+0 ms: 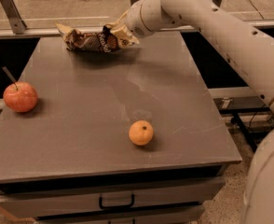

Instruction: Move brown chip bag near apple

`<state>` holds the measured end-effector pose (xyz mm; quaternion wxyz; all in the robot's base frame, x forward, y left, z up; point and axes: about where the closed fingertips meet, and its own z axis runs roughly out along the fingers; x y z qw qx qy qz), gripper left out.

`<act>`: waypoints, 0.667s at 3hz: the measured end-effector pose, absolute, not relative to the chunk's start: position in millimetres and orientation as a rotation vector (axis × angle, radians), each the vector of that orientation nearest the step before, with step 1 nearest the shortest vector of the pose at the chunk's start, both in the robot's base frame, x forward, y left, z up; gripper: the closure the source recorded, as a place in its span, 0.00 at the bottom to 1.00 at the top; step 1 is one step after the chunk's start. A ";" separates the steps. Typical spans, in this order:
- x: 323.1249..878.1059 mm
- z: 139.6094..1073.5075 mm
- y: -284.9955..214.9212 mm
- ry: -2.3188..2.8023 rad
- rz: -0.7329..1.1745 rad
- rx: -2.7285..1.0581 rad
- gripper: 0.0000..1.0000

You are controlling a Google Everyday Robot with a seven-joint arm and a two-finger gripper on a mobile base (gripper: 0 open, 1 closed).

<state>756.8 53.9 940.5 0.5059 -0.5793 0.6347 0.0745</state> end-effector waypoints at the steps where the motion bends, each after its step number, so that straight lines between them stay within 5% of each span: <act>1: 722.8 940.7 78.4 1.455 0.238 -1.477 1.00; 2: 686.9 944.1 105.9 1.383 0.269 -1.528 1.00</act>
Offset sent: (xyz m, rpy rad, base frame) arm -0.1157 0.0830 0.0065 0.0053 -0.0571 0.2596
